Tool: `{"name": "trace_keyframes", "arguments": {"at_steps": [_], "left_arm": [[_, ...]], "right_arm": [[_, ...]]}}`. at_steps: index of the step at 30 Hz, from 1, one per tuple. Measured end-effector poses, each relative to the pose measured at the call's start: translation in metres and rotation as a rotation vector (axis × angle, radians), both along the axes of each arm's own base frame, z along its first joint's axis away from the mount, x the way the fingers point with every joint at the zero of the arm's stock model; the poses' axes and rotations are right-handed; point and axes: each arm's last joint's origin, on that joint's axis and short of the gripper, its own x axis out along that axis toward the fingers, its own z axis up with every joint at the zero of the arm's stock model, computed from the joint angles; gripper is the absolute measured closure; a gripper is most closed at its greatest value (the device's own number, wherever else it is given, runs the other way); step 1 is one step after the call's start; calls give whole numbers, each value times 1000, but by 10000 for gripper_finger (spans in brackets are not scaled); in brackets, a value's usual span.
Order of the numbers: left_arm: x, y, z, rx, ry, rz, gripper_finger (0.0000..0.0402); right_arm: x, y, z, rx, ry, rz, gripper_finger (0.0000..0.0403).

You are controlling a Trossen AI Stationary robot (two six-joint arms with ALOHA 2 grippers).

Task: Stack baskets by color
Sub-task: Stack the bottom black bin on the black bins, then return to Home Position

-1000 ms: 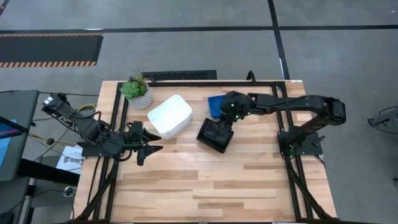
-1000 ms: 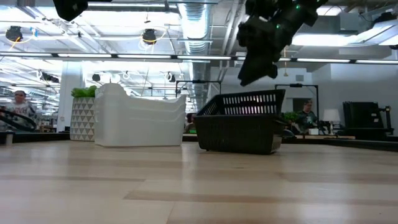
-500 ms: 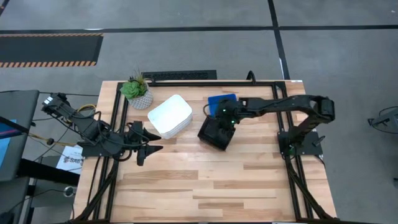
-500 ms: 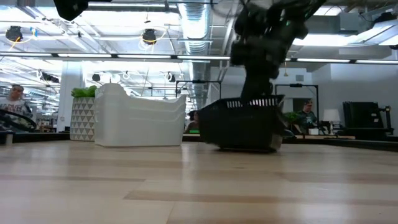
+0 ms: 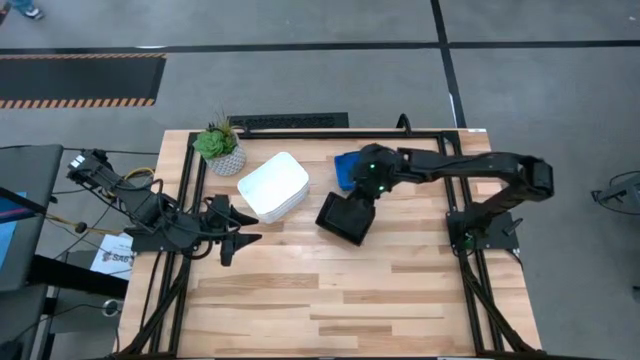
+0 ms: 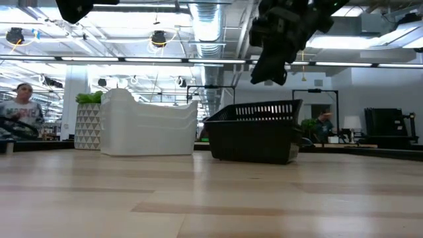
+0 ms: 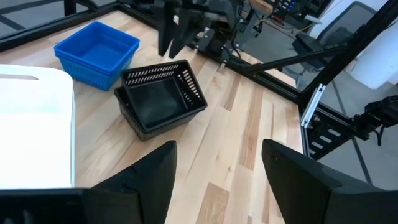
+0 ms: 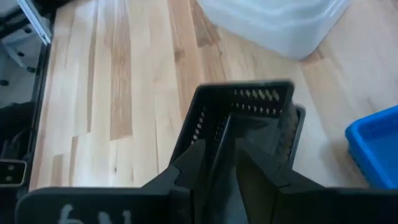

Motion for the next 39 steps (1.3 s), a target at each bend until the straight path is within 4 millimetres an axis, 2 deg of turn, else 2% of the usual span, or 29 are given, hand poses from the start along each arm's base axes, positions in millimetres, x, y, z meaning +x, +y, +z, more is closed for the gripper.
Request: {"name": "trace_keyframes", "arguments": {"at_steps": [5, 13, 18, 22, 28, 33, 39], "left_arm": [[0, 0, 0, 4, -1, 7, 178], [0, 0, 0, -1, -2, 15, 178], [0, 0, 0, -5, -2, 18, 178], [0, 2, 1, 34, -19, 63, 178], [0, 3, 2, 68, -33, 101, 178], [1, 8, 1, 248, 7, 82, 178], [-9, 18, 11, 300, -30, 72, 178]], "right_arm": [[-2, -2, 2, -6, -12, -7, 296], [-3, -12, -47, 47, 181, -36, 296], [-1, -14, -39, 89, 127, -27, 296], [0, -11, -13, 66, 42, -11, 296], [-15, -4, 56, -1, -182, 1, 296], [-53, 11, 111, -83, -351, 43, 296], [-110, 26, 145, -172, -500, 64, 296]]}}
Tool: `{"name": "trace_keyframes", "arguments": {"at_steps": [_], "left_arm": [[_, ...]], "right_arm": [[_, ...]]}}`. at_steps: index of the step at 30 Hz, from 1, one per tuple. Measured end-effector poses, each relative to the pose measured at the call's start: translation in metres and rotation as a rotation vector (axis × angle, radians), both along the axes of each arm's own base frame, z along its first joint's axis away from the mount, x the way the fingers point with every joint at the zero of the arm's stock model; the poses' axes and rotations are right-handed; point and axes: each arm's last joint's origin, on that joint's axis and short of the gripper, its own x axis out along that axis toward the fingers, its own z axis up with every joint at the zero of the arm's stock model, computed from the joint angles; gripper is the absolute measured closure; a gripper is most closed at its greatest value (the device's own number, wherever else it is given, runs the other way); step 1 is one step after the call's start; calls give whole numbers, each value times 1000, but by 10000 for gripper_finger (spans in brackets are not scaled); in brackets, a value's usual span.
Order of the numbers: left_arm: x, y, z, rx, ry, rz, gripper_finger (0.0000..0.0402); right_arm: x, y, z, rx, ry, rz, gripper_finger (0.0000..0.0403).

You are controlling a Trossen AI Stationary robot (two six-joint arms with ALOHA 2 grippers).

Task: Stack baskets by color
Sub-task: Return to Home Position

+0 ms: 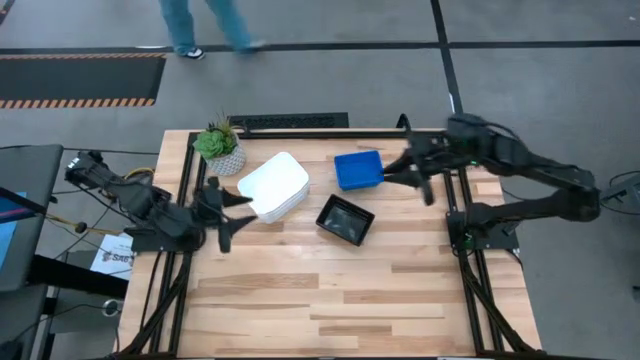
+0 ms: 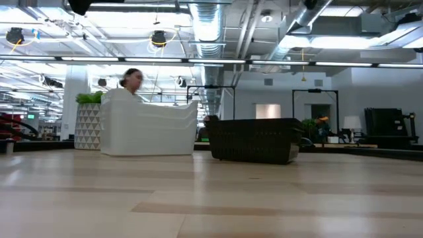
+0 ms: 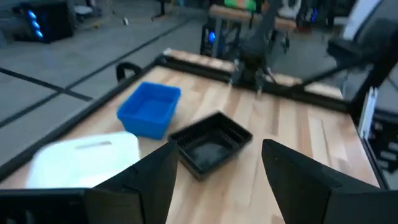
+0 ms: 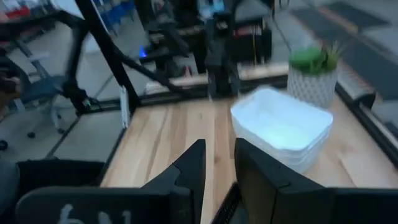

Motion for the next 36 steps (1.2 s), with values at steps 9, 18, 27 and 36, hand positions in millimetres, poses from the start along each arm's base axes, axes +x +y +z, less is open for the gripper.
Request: {"name": "trace_keyframes", "arguments": {"at_steps": [9, 18, 27, 36], "left_arm": [[-51, 30, 11, -85, -166, -62, 178], [-76, 41, -42, -171, -292, -137, 178], [-78, 41, -93, -188, -281, -172, 178], [-65, 34, -128, -178, -268, -187, 178]], "right_arm": [[-71, 21, -25, -10, -218, -60, 296], [-94, 27, -118, 111, -379, -107, 296], [-93, 30, -186, 199, -445, -80, 296], [-90, 34, -217, 216, -423, -99, 296]]}}
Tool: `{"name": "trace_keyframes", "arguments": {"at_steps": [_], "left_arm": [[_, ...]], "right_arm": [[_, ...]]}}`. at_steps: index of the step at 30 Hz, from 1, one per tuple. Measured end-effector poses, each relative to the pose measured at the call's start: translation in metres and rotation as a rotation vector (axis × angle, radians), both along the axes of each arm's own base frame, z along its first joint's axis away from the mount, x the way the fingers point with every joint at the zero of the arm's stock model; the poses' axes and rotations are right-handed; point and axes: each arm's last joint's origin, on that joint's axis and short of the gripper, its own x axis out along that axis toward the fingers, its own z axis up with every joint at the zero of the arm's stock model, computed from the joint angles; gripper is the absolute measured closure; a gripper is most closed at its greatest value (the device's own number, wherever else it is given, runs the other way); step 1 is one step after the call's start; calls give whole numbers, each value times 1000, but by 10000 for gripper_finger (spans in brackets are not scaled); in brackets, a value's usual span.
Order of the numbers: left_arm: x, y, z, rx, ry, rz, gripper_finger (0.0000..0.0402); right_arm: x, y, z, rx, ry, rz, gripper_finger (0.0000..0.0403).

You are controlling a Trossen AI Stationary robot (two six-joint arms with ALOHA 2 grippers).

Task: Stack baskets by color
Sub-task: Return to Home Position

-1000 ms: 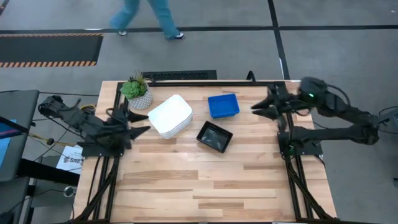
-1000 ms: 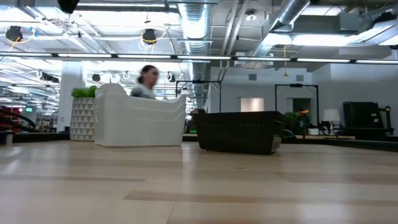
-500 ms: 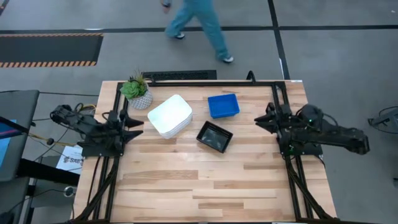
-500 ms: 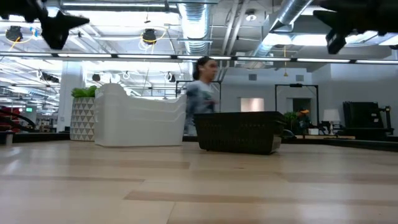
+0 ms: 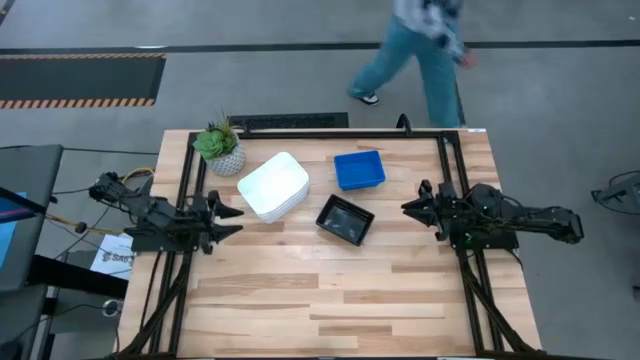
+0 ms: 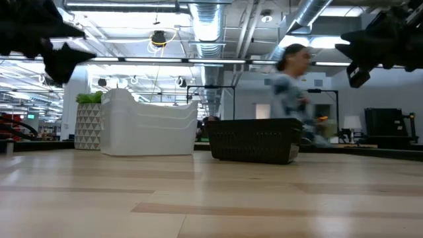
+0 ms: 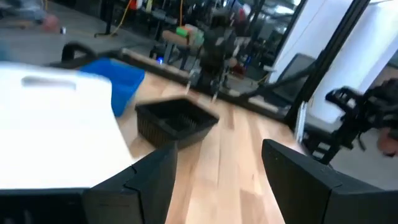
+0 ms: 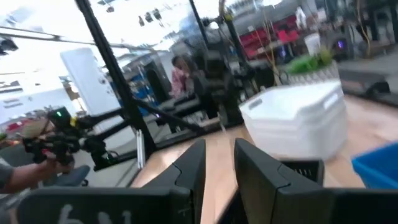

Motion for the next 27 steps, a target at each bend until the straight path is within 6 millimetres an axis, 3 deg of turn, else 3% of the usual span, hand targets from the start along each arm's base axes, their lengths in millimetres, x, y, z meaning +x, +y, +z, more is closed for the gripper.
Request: {"name": "trace_keyframes", "arguments": {"at_steps": [3, 8, 16, 27], "left_arm": [[5, -3, -13, -10, -19, -8, 178], [6, -5, -14, 94, -11, -92, 178], [6, -5, -13, 96, -10, -73, 178], [6, -6, -14, 128, -8, -103, 178]], "right_arm": [[0, 2, 2, -29, -20, 13, 296], [1, 6, -5, -108, 41, 40, 296], [1, 7, -10, -218, 85, 17, 296], [2, 2, -13, -234, 119, -50, 296]]}}
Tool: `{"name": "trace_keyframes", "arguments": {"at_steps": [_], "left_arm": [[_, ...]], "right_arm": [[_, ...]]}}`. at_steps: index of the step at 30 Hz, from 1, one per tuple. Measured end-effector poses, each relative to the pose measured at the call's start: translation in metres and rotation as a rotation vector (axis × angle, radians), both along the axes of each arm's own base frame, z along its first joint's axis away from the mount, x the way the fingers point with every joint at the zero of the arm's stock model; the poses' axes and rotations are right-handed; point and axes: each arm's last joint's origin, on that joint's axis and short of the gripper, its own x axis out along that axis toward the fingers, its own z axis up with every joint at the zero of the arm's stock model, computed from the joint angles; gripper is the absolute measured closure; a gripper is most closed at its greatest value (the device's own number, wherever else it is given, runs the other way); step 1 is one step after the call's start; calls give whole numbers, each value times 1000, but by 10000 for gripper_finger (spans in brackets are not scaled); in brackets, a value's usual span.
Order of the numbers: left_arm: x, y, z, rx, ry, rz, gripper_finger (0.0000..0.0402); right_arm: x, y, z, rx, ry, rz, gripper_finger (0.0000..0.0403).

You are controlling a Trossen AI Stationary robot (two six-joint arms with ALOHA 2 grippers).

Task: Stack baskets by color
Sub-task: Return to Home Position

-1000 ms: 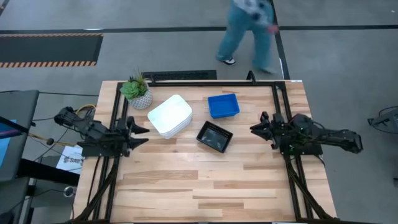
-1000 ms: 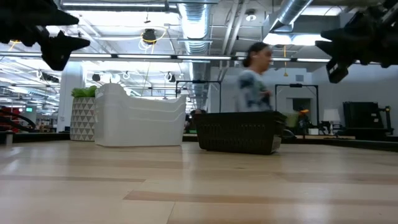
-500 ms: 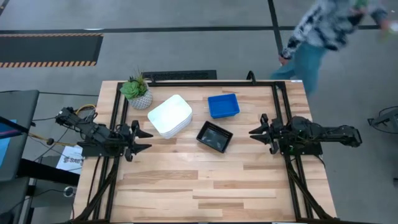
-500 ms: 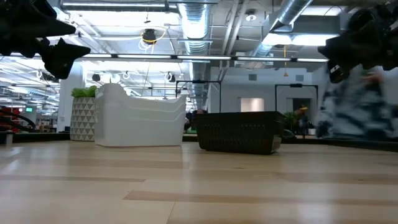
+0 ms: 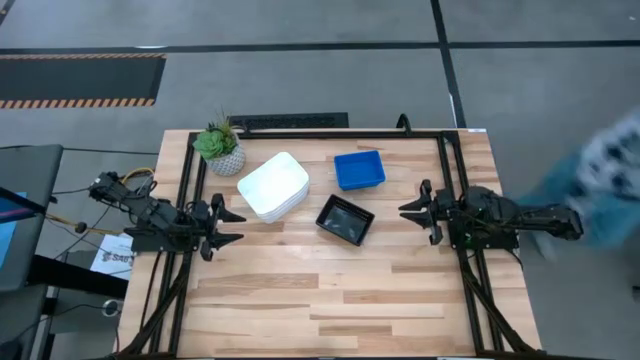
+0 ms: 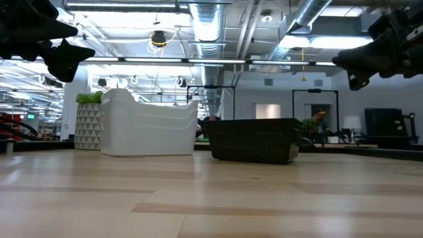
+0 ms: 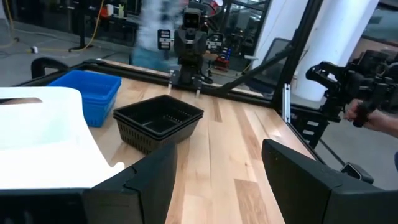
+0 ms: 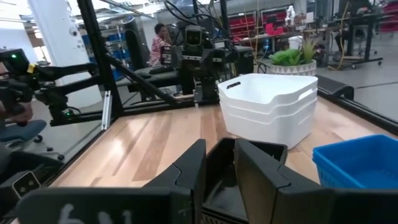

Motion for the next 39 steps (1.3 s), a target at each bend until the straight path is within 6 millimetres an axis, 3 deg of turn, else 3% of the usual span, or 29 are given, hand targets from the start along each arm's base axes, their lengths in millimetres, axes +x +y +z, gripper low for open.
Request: {"name": "trace_keyframes", "arguments": {"at_steps": [39], "left_arm": [[0, 0, 0, -18, 2, 2, 178]], "right_arm": [[0, 0, -1, 5, 4, 2, 296]]}}
